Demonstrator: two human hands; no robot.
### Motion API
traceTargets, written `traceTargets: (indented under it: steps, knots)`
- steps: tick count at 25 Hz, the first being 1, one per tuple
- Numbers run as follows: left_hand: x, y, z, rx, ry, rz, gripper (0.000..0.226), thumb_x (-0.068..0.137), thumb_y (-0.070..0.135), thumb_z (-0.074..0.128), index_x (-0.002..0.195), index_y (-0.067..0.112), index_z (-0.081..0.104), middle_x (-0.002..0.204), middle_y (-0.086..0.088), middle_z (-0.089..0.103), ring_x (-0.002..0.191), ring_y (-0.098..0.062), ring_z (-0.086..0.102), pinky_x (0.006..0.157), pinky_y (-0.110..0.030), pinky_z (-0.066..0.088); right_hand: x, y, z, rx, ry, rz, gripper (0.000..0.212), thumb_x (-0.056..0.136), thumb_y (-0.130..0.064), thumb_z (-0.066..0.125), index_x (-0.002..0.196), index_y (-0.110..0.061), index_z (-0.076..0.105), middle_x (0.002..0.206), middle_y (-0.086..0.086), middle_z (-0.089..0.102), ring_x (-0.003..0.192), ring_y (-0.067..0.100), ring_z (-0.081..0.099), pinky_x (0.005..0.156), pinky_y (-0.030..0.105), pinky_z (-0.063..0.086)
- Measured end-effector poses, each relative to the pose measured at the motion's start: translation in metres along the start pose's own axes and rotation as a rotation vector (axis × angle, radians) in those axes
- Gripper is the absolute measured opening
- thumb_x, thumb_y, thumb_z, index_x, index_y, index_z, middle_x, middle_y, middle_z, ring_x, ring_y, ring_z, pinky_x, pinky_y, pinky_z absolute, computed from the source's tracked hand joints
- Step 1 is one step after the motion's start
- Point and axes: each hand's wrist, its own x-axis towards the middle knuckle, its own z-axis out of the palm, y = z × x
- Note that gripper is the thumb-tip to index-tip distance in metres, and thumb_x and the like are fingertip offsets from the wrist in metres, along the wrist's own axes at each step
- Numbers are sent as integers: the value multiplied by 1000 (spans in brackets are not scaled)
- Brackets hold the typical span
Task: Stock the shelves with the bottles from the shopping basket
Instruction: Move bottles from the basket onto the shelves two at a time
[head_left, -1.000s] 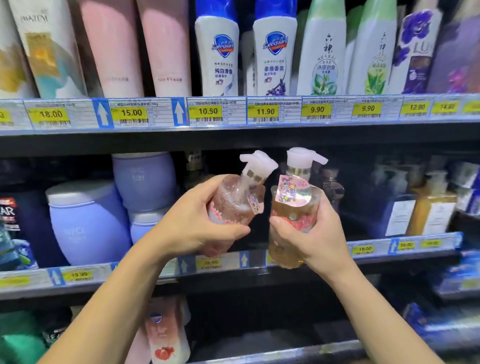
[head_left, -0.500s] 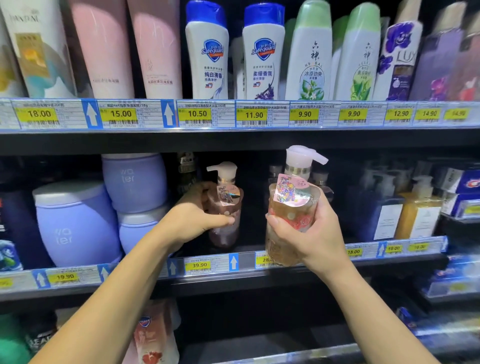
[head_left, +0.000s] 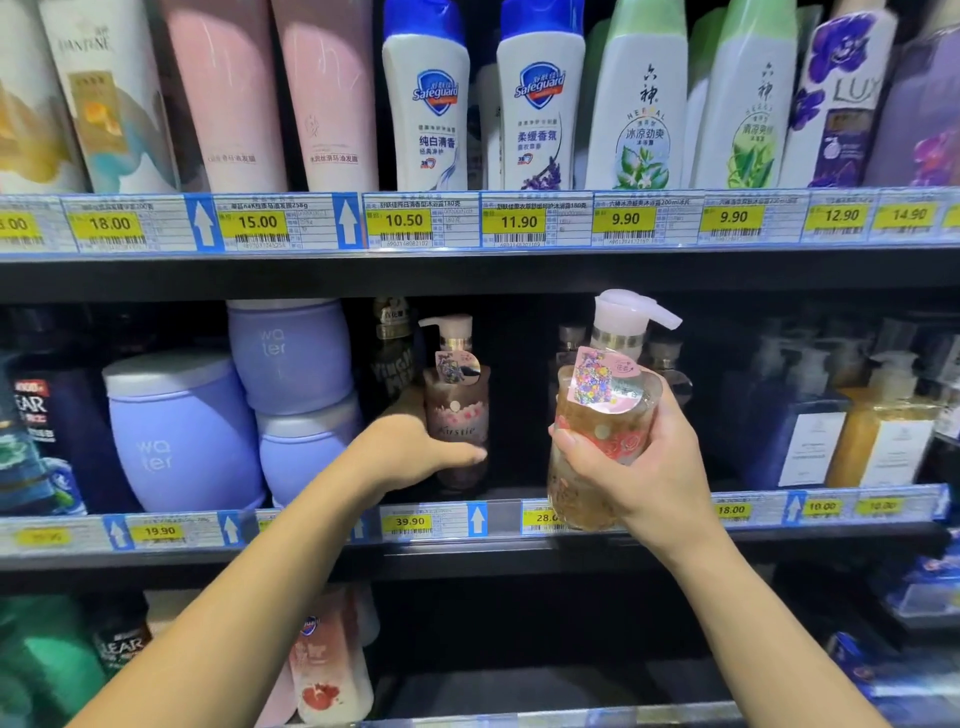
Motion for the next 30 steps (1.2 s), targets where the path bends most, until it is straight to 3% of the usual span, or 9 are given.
traceTargets:
  steps: [3,5,7,12,16,20,25,27,30]
  knots:
    - [5,4,4,97,53,44,53,76,34,86,121,16,64,109,1,70,81,-10,63,61,-2,41,0,2,-3,24,-2,6,74,64,-38,88,129,-20,58,116,2,73,107,25,72,94,42,59]
    - [16,6,5,150,55,52,59,77,34,85,130,18,62,125,-5,68,106,-23,66,87,-21,51,0,3,-6,30,-4,9,75,63,-39,88,130,-20,57,118,4,72,108,28,72,96,50,57]
    - [34,2,7,172,75,46,62,76,35,85,131,19,61,129,-5,66,114,-26,64,94,-28,49,0,3,-8,27,4,10,80,60,-42,91,130,-21,57,119,4,72,108,30,72,97,54,57]
    - [63,-5,11,86,54,13,66,76,34,84,132,24,52,125,-1,65,104,-22,63,92,-40,56,-4,1,-14,12,18,18,96,53,-68,89,131,-22,56,121,5,71,110,31,70,97,53,57]
    - [75,-10,13,39,50,77,64,81,29,81,136,21,49,124,1,62,100,-15,55,87,-34,54,-6,2,-18,24,-11,-3,79,59,-43,91,128,-21,58,117,4,72,107,29,72,93,47,59]
    - [83,-13,14,39,37,76,64,82,32,80,136,20,51,129,0,63,108,-17,58,93,-31,48,-5,3,-17,42,-19,-31,75,61,-36,87,128,-19,58,117,3,73,106,27,72,90,35,60]
    - [60,-10,11,312,23,3,79,70,71,59,135,28,50,128,2,65,111,-24,63,96,-34,51,2,-2,4,119,-63,-59,71,65,-25,89,128,-24,56,114,4,73,102,26,73,87,39,59]
    - [25,-5,6,477,25,51,71,79,72,53,130,23,51,124,-2,65,112,-30,62,88,-32,48,9,1,16,123,-119,-52,74,68,-16,90,131,-25,53,111,4,71,94,20,71,79,37,59]
    - [-32,-7,0,647,46,140,53,95,66,40,112,18,56,115,-8,66,109,-32,60,81,-38,48,18,11,32,-15,-158,-15,86,66,-40,94,139,-37,49,122,8,60,109,29,64,91,57,55]
